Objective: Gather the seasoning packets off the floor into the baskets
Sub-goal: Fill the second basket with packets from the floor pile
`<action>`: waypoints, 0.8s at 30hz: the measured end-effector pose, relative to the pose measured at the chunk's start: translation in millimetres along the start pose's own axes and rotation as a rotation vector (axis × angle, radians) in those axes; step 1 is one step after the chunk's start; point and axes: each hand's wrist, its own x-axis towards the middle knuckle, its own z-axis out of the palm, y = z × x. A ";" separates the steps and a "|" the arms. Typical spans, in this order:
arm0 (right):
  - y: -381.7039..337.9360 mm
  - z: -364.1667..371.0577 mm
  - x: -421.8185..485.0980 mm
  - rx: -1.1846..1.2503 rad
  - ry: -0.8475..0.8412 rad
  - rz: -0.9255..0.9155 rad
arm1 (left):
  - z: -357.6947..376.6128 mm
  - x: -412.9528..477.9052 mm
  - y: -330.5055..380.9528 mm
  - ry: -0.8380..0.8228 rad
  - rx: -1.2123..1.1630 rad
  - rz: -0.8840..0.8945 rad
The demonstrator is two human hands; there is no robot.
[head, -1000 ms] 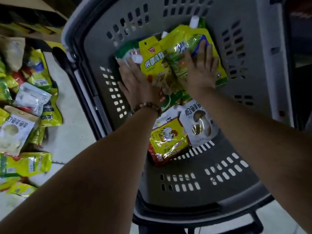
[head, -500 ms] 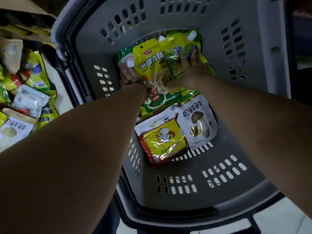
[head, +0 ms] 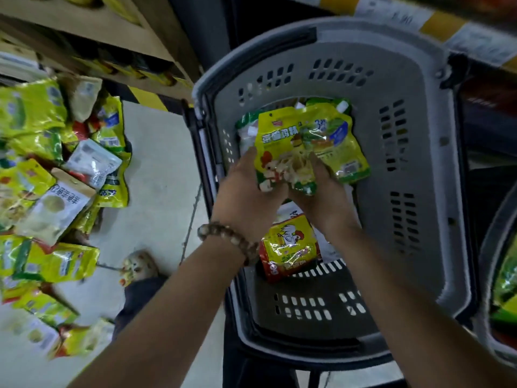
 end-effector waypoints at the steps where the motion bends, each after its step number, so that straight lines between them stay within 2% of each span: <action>1: -16.0 -1.7 -9.5 0.036 0.013 -0.021 | -15.5 -12.3 -2.2 0.047 -0.016 0.039; 3: -47.3 -2.6 -32.4 0.118 0.016 -0.050 | -44.2 -27.2 -20.6 0.126 -0.006 0.059; 6: -104.0 12.7 -62.4 0.204 0.011 -0.146 | -84.9 -37.5 -72.6 0.204 -0.006 -0.039; 8: -134.9 43.6 -73.3 0.167 -0.015 -0.223 | -111.7 -42.1 -112.8 0.222 0.030 -0.108; 12: -184.1 125.9 -80.3 -0.219 0.017 -0.375 | -169.4 -48.5 -205.2 0.262 0.055 -0.303; 14: -205.2 166.2 -75.3 -0.316 0.053 -0.452 | -201.1 -50.7 -250.9 0.273 0.027 -0.407; 17: -241.5 225.4 -61.5 -0.351 -0.191 -0.336 | -245.1 -53.1 -313.4 0.282 -0.006 -0.517; 19: -261.8 267.5 -51.3 -0.476 -0.323 -0.341 | -270.3 -53.6 -350.9 0.283 -0.028 -0.582; 24: -309.2 363.3 -25.5 -0.605 -0.483 -0.366 | -314.0 -45.2 -428.4 0.288 -0.109 -0.663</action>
